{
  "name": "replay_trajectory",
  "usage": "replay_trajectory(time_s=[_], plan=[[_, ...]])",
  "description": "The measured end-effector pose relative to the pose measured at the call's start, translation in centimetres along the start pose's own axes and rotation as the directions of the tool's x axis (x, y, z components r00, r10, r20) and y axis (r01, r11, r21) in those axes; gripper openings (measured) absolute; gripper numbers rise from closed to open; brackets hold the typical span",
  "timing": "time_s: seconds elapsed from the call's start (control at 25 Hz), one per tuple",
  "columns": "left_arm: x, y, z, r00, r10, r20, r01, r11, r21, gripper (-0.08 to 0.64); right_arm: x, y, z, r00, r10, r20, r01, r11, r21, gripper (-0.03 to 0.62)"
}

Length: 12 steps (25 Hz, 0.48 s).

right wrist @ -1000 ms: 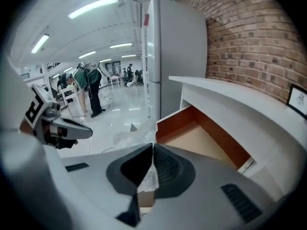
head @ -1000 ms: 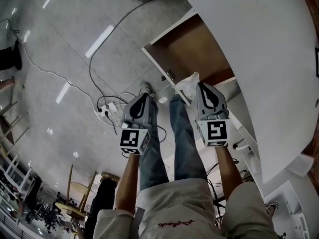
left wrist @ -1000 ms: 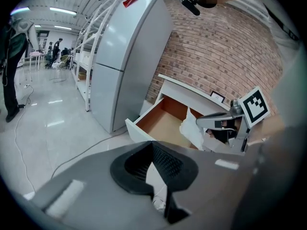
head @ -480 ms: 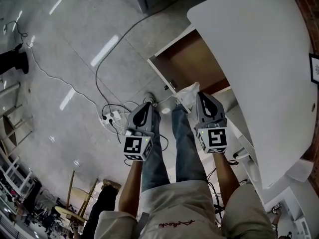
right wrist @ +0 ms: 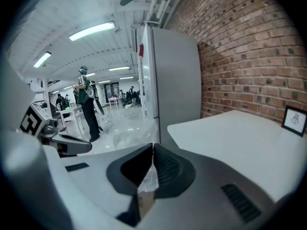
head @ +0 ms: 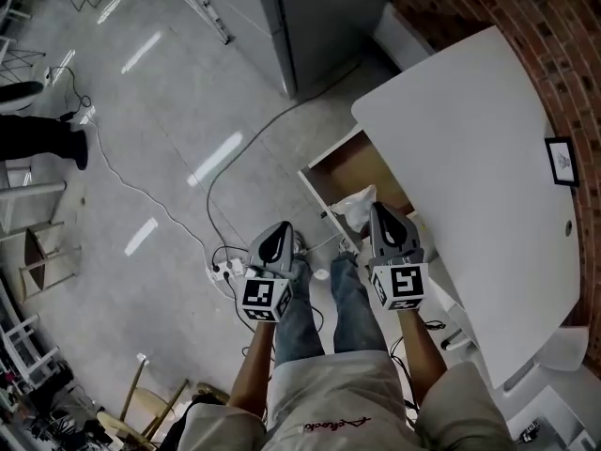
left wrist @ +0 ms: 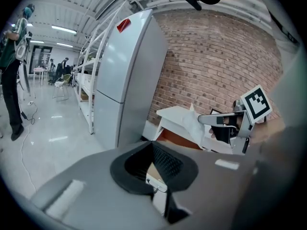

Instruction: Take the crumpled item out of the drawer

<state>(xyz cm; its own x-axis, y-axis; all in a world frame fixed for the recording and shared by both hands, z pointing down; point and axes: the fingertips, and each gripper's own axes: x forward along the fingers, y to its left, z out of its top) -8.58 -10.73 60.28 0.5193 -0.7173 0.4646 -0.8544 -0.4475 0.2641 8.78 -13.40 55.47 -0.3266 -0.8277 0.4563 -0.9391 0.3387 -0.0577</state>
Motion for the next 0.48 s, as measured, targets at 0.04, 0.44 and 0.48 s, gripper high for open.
replay_trajectory(time_s=[0.04,0.44,0.48], plan=[[-0.3,-0.1,0.9,1.0,0.002,0.009,-0.002,1.0,0.004,0.009,-0.3,0.0,1.0,1.0,0.001,0.011,-0.001,1.0,-0.006,0.017],[-3.8,-1.5,10.7,0.991,0.018,0.132,-0.026,0.998,0.059,0.009,-4.7,-0.3,9.9,0.992,-0.02,0.124,0.024,0.999,-0.034,0.017],[-4.2,-1.6,11.5,0.989,0.021,0.147,-0.031,0.998,0.061,0.009,-5.2,-0.4,10.5,0.991,-0.024,0.133,0.028,0.999,-0.033,0.017]])
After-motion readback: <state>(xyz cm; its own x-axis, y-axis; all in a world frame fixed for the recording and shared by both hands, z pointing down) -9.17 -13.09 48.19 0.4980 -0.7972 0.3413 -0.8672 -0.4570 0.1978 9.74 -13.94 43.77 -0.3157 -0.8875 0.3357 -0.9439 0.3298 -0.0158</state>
